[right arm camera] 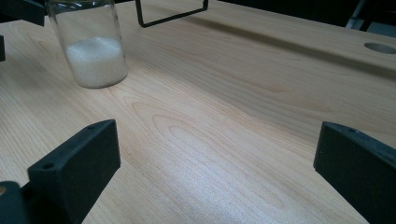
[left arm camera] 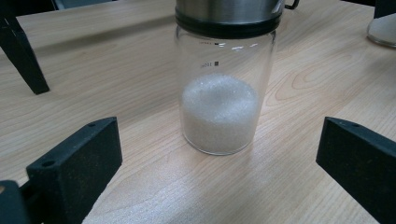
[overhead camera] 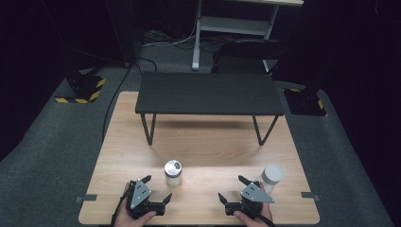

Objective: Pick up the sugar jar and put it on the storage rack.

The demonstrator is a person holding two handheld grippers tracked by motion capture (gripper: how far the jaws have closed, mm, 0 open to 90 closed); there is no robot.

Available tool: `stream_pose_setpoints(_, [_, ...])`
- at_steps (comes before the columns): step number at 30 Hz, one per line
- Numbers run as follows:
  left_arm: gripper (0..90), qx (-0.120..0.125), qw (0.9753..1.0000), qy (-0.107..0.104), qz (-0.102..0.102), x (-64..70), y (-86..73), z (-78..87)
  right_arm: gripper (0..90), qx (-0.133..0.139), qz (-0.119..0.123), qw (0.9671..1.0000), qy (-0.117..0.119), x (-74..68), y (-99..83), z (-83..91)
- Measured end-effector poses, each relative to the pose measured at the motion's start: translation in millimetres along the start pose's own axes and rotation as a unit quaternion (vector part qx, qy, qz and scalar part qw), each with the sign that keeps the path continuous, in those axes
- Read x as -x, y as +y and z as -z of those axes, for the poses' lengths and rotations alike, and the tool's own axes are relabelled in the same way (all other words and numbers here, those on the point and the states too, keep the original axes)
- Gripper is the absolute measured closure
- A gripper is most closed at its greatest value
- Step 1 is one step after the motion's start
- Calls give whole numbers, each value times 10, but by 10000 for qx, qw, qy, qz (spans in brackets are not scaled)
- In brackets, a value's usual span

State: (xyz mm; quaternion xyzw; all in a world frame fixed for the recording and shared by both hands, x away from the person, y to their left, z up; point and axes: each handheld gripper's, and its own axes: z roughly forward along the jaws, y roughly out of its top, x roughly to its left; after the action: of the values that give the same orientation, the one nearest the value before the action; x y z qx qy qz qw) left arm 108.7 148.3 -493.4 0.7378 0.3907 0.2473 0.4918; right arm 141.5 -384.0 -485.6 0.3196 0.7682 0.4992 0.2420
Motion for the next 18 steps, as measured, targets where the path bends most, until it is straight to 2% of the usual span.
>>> stream_pose_setpoints(18, [2,212,9997,-72,88,0,37,-28,3,4,11,10000,-7,-4,1,-5])
